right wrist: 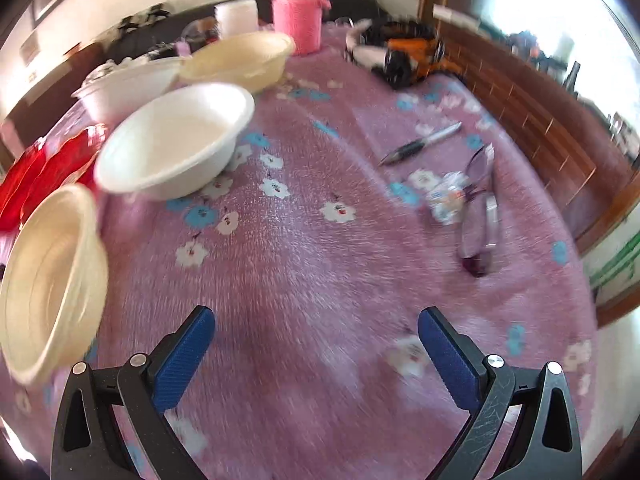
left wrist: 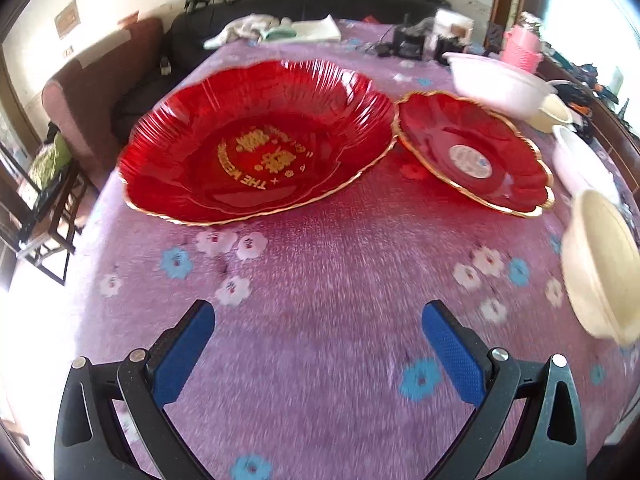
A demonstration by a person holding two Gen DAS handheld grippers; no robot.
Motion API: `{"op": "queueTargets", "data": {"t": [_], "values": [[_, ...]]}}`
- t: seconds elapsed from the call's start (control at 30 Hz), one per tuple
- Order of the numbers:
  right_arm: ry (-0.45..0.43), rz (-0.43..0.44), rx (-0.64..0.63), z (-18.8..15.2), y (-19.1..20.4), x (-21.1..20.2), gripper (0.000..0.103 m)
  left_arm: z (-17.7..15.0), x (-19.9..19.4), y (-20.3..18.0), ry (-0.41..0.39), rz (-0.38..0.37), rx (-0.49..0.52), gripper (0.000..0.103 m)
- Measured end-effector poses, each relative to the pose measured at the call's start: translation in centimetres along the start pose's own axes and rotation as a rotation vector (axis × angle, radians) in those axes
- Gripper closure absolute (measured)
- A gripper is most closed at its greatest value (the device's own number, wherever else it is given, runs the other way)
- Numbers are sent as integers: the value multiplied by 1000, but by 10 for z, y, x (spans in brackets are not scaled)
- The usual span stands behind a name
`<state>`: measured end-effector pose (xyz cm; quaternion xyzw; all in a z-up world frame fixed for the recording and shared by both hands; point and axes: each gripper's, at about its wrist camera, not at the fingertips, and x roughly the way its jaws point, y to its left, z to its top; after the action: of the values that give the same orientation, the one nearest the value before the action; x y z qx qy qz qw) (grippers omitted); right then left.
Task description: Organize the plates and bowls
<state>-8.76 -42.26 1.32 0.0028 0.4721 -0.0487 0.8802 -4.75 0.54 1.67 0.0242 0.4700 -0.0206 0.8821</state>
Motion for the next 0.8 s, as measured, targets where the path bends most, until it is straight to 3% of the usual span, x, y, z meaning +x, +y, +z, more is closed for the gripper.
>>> {"op": "queueTargets", "data": {"t": [0.1, 0.23, 0.3, 0.4, 0.43, 0.57, 0.8], "values": [[-105, 0, -37, -2, 1, -32, 1, -2, -20, 3, -61, -8, 4, 0], [-324, 2, -66, 1, 12, -88, 1, 2, -38, 12, -115, -14, -26, 0], [-423, 69, -95, 4, 24, -113, 0, 4, -43, 17, -131, -18, -41, 0], [-414, 177, -155, 15, 48, -122, 1, 8, -50, 27, -158, -14, -58, 0], [-413, 252, -179, 19, 60, -125, 1, 9, -52, 30, -162, -15, -64, 0], [-385, 370, -233, 33, 100, -130, 6, 8, -60, 42, -186, -16, -90, 0], [-381, 484, -341, 49, 177, -135, 16, 3, -70, 61, -229, -1, -117, 0]]}}
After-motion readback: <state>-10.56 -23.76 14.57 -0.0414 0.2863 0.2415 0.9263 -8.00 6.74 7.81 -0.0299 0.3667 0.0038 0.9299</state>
